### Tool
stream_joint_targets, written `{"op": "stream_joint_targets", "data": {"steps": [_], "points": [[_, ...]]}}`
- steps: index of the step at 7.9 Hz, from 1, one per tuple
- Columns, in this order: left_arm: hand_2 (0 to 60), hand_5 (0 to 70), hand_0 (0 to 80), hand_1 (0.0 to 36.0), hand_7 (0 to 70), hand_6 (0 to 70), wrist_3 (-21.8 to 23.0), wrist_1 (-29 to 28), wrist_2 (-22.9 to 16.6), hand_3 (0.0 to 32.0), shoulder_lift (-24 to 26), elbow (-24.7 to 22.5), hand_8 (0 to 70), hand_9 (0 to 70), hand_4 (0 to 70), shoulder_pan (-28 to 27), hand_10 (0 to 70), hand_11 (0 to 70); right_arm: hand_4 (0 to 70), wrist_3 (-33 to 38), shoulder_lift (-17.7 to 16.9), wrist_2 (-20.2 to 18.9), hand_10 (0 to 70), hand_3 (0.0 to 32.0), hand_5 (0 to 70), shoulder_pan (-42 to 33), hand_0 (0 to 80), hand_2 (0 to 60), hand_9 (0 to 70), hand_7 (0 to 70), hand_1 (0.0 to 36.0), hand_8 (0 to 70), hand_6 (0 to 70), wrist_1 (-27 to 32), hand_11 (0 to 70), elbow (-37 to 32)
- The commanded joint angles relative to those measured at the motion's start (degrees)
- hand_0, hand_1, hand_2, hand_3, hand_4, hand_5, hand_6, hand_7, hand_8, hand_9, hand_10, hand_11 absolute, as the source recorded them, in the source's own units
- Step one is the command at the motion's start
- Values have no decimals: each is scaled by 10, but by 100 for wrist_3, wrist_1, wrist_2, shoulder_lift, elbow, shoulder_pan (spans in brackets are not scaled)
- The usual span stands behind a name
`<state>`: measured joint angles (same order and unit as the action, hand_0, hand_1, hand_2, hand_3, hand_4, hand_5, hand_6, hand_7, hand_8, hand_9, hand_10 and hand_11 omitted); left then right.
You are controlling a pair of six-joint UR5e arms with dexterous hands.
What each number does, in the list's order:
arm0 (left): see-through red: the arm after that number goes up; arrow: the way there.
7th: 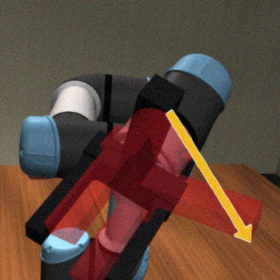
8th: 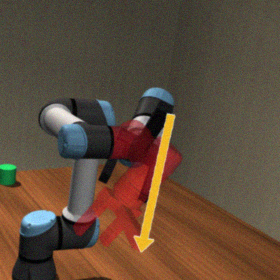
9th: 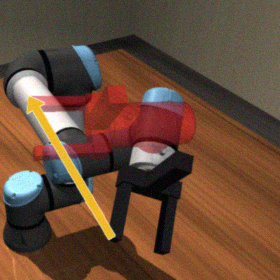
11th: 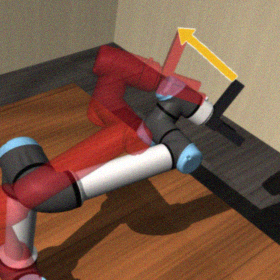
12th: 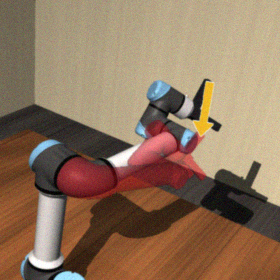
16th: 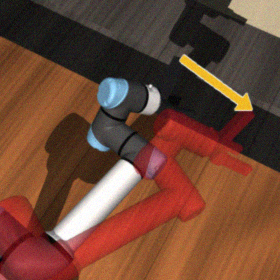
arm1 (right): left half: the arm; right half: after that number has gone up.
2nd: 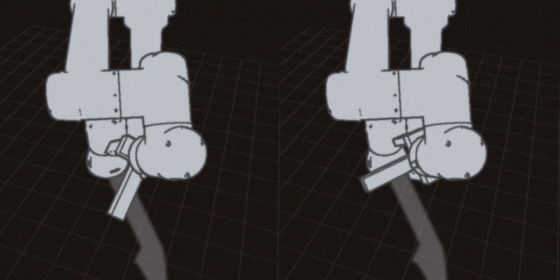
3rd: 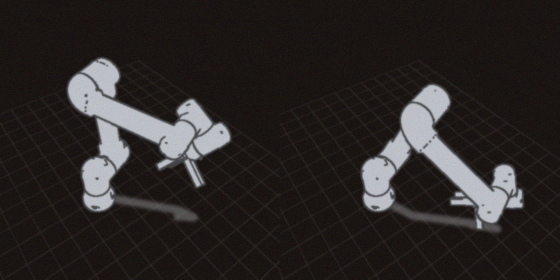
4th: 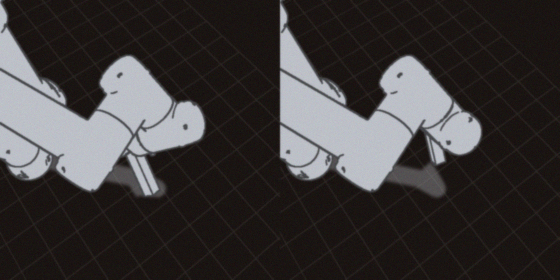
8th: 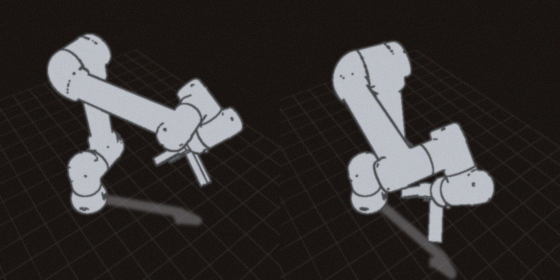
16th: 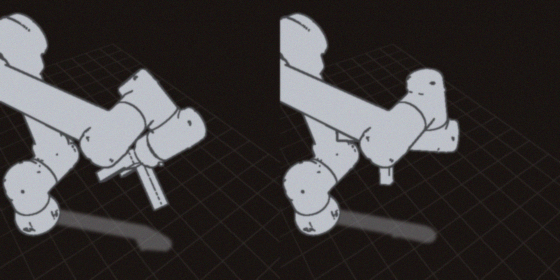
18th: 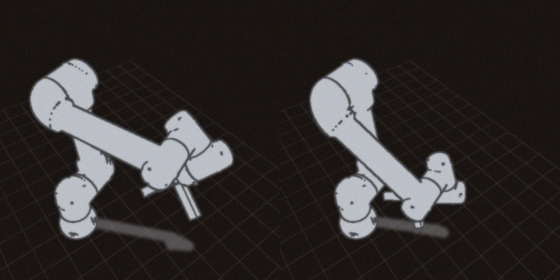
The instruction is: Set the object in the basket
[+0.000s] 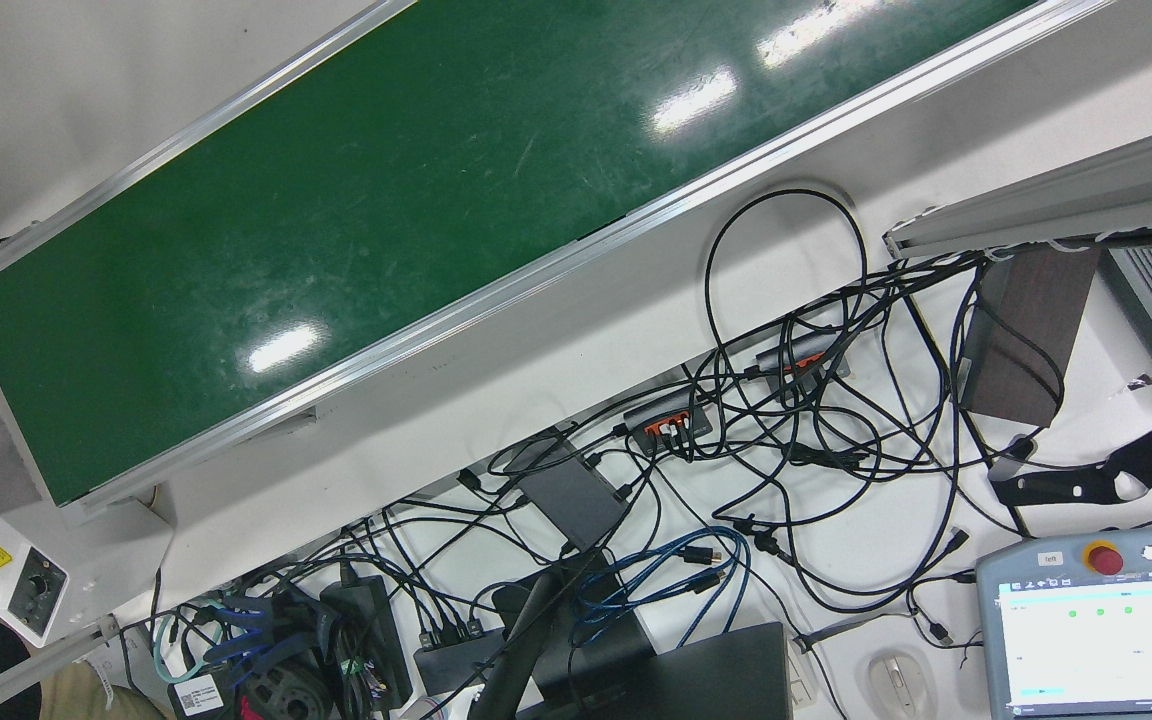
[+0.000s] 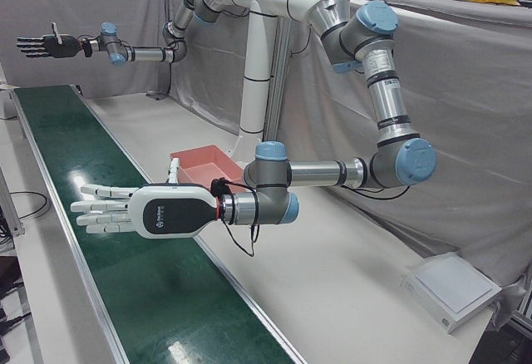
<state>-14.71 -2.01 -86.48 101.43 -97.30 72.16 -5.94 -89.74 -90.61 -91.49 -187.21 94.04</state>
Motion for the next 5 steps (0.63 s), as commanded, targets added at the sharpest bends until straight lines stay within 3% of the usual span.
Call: {"op": "stream_joint_targets", "data": {"steps": [1,5], "points": [[0,105,550,8,0,0,-15,26,0,0,0,0,0,0,115,0,31,56,0,-4,0,0,0,0,0,0,0,0,0,0,0,0,0,0,0,0],[0,112,551,8,0,0,-111,183,0,0,9,9,0,0,118,8,30,56,0,-4,0,0,0,0,0,0,0,0,0,0,0,0,0,0,0,-9]]}}
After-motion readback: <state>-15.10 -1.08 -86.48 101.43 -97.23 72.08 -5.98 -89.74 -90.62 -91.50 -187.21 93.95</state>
